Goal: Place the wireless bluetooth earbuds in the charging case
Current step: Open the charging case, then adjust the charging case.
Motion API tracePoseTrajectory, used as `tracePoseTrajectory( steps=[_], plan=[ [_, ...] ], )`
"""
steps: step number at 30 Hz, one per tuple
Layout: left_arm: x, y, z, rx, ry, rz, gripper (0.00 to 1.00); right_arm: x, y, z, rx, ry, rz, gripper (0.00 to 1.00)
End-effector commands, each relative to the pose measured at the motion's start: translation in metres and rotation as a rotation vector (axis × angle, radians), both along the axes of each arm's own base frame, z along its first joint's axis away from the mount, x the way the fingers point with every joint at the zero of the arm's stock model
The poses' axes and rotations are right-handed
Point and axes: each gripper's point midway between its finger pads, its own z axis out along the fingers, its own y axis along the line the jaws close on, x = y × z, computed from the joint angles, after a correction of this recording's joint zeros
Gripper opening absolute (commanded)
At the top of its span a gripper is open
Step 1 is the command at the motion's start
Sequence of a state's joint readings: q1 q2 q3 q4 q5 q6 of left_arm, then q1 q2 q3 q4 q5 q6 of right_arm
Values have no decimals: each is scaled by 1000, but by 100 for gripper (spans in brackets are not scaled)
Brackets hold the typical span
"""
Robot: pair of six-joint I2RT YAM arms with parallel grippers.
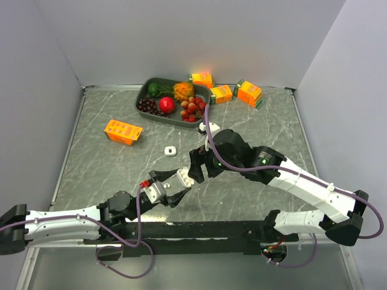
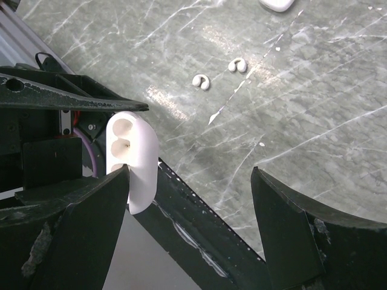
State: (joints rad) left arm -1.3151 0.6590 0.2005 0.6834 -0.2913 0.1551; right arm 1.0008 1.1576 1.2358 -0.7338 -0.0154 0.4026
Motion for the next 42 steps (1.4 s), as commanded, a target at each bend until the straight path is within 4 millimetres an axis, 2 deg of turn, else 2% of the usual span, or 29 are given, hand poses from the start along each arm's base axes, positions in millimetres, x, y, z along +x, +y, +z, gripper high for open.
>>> tracePoseTrajectory(
  steps=[1,6,7,9,10,15,21,27,34,42],
  plan=[
    [2,6,18,-66,-9,18,1,1,-6,12,24,-21,-21,88],
    [2,8,18,-71,-9,21,1,1,-5,18,46,-26,-17,88],
    [1,8,19,-71,-9,21,1,1,-3,29,96,-50,-11,88],
    [1,8,19,-73,-10,18,1,-5,1,39,153,-60,20,88],
    [1,8,18,-72,-10,19,1,-6,2,52,202,-85,25,88],
    [1,8,18,-68,-11,21,1,-17,12,73,294,-76,85,89],
    [2,6,21,-67,-18,18,1,-16,29,47,244,8,108,83],
    [1,4,25,-73,-23,13,1,-10,31,30,189,35,84,73],
    [0,4,28,-78,-24,7,1,-4,29,23,151,31,54,51],
    [0,5,29,-80,-27,6,1,-3,31,16,126,39,68,52]
  ],
)
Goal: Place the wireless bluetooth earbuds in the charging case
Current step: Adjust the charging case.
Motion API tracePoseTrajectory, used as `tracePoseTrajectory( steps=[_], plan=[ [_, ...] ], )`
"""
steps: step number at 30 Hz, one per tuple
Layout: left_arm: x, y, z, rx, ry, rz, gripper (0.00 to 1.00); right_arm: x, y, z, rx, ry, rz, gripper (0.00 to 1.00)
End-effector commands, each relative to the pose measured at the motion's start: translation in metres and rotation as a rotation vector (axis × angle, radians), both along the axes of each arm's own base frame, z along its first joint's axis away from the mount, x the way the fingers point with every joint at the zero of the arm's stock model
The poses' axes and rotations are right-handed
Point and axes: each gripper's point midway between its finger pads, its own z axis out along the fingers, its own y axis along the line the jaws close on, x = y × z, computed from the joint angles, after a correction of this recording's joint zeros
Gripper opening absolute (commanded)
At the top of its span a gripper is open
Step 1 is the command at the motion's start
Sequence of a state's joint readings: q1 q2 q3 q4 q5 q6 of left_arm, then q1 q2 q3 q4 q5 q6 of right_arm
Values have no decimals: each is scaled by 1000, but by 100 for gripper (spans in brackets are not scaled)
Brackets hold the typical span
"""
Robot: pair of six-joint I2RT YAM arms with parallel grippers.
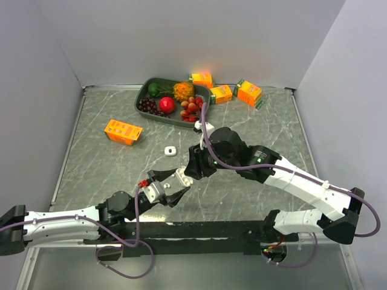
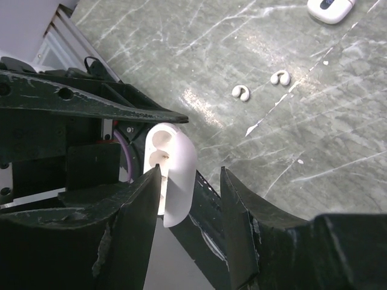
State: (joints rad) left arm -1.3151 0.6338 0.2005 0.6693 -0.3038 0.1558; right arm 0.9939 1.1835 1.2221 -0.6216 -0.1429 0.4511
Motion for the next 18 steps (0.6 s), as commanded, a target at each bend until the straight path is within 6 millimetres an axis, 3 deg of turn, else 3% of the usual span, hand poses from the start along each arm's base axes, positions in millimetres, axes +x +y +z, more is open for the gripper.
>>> tracePoseTrajectory(
  steps=[1,6,18],
  plan=[
    [-1,0,26,-70,-27,-7,1,5,2,6,3,-19,1,51],
    [-2,-1,26,-67,-30,-10,1,4,4,4,-5,-13,12,48],
    [0,-1,23,-68,-29,-1,1,0,4,12,16,-23,38,17]
  ],
)
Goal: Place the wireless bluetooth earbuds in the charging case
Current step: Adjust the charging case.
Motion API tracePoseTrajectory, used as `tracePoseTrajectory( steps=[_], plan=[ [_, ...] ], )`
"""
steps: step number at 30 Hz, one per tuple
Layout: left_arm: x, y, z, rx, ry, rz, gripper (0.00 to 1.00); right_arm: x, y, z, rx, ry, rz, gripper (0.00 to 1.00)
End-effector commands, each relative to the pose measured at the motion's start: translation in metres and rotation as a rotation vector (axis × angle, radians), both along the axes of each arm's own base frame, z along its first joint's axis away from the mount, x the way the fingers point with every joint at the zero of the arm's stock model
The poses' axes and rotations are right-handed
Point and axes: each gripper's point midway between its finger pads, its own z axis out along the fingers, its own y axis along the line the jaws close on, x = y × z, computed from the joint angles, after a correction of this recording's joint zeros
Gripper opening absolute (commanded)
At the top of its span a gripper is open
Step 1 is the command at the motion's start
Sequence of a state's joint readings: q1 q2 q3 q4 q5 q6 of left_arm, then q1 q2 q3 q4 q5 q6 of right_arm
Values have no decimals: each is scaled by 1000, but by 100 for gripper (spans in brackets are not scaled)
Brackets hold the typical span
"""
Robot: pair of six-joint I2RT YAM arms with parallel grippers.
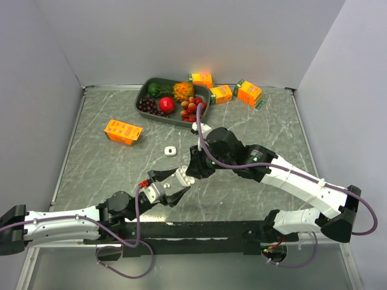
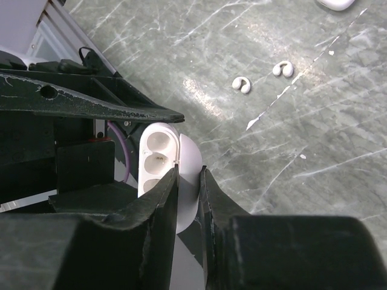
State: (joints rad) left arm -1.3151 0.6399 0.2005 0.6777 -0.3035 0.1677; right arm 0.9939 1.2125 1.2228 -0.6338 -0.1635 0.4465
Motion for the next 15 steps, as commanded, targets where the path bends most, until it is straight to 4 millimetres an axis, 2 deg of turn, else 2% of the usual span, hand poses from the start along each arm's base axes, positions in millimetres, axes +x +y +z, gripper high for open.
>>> tracePoseTrajectory(
  steps=[1,6,8,11,12,14,15],
  plan=[
    [0,0,22,-71,-18,-1,1,2,0,25,47,-56,19,15],
    [3,1,19,-70,-3,21,1,2,-2,31,39,-85,31,0],
    [5,2,17,-67,4,30,2,2,-4,32,29,-99,39,0],
    [5,2,16,-53,16,33,18,5,-7,39,20,-138,39,0],
    [5,2,16,-52,19,32,38,6,-9,43,21,-151,35,0],
    [3,2,15,-48,25,22,55,5,-11,45,11,-175,48,0],
    [2,2,16,-50,31,17,92,7,-12,48,11,-189,42,0]
  ],
)
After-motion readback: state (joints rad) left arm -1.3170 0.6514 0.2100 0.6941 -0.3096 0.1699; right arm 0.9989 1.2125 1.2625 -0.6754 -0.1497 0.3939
